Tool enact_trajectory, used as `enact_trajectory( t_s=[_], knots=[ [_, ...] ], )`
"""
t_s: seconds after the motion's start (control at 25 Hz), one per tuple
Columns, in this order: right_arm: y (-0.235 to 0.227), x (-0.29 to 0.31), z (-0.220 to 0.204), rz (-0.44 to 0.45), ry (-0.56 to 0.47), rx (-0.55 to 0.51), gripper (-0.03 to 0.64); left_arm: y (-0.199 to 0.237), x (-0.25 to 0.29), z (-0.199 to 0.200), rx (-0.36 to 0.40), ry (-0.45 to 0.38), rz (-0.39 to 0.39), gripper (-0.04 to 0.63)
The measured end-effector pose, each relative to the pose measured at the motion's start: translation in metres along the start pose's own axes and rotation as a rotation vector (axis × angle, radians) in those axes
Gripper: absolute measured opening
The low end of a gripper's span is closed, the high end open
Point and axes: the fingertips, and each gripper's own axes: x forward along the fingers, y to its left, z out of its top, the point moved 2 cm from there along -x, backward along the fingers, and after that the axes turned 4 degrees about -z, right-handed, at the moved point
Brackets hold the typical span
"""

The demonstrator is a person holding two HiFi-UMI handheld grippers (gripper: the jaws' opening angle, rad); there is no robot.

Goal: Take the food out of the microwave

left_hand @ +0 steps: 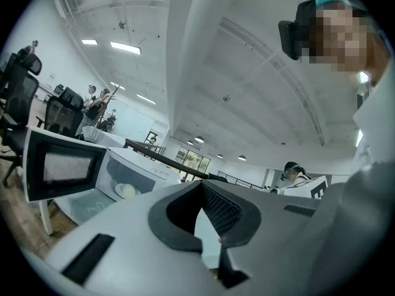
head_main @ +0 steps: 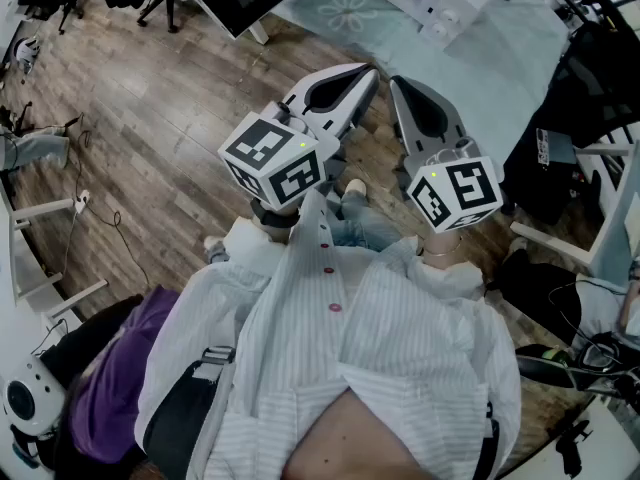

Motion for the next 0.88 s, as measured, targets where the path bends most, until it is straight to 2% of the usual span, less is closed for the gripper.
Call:
enact_trajectory(
  t_s=[0.48, 0.88],
  knots=[
    [-0.021, -0.003, 0.006, 0.059, -0.023, 0.02, 0.032, -0.007, 0.021, -0.009, 0.001, -0.011, 0.03, 0.008],
    [-0.024, 0.002, 0.002, 0.117, -0.012, 0.027, 0.032, -0.006, 0.018, -0.015, 0.0, -0.023, 0.093, 0.008]
  ],
)
